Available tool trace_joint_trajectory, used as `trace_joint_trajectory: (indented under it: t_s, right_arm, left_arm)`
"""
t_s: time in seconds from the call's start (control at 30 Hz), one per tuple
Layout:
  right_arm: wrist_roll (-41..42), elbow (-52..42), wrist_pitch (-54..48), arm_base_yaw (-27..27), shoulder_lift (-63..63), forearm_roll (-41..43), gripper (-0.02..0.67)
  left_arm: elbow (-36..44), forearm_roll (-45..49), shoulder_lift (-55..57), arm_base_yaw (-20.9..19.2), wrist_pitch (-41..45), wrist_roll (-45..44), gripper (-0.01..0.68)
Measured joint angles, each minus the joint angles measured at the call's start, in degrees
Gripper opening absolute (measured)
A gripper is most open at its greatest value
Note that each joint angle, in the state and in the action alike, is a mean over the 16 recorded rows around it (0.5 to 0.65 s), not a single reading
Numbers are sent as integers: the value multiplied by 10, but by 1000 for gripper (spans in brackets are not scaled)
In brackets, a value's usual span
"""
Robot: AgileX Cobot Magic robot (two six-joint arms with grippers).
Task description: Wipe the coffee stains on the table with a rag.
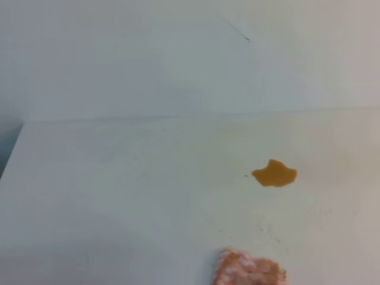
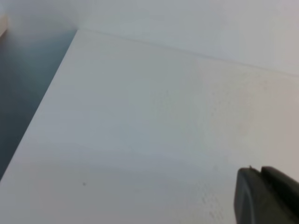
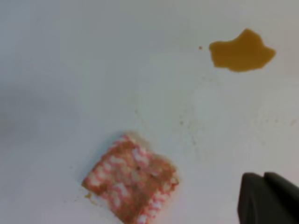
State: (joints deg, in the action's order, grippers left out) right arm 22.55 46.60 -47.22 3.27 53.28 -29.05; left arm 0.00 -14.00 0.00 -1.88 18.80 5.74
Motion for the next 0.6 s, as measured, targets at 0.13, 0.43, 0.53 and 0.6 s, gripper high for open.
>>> trace_joint_trajectory:
  t_s: [0.13, 0.43, 0.53, 0.6]
  right_arm:
    - [43, 0, -2, 48, 58, -25, -1]
    - [28, 4, 35, 228, 171, 66, 0]
    - [25, 10, 60, 289, 212, 94, 1]
    - [27, 18, 73, 323, 242, 110, 5]
  left_arm:
    - [0, 0, 0, 0, 0, 0, -1]
    - [2, 0, 0, 0, -1, 0, -1]
    - [2, 0, 0, 0, -1, 0, -1]
    - [2, 0, 0, 0, -1, 0, -1]
